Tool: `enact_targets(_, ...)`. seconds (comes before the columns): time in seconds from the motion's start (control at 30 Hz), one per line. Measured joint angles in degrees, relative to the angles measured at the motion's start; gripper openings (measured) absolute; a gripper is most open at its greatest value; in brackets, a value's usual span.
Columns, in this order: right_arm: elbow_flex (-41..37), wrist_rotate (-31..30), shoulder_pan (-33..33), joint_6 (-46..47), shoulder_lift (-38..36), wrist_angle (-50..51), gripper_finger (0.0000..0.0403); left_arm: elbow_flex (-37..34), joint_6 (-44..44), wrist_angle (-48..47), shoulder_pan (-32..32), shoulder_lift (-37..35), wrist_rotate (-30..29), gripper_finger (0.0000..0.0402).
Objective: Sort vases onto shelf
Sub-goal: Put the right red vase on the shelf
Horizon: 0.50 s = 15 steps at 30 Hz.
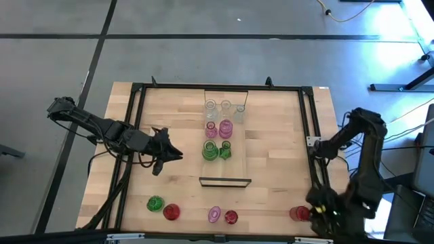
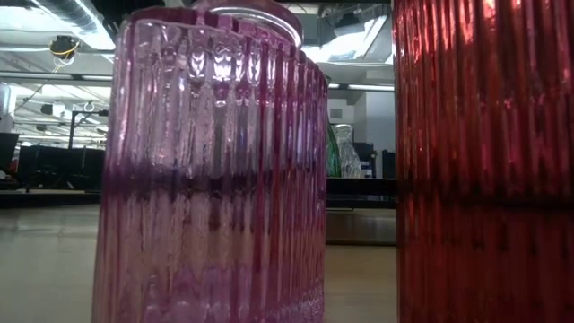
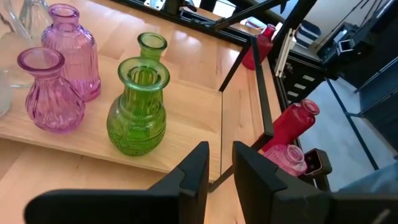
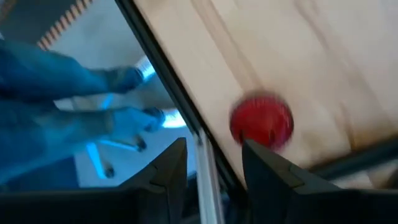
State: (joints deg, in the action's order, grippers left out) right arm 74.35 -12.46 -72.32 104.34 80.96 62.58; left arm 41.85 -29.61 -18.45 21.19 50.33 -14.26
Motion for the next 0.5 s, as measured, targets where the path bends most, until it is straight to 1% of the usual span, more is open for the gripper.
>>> enact_targets(0.13,-0.02,0.40,-3.24,2.05,2.56,0.66,0.0136,0.00,0.00,0.01,0.00,0.00,0.00,0.0064)
enact_targets(0.33,-0.02,1.50,-3.42,1.92,5.85,3.79,0.0136,0.00,-0.36,0.01,0.00,0.00,0.00,0.0064)
enact_targets(0.5,-0.02,2.26,-2.59,1.87,7.47,5.55,0.0136,0.00,-2.82,0.03,0.00,0.00,-0.02,0.0064)
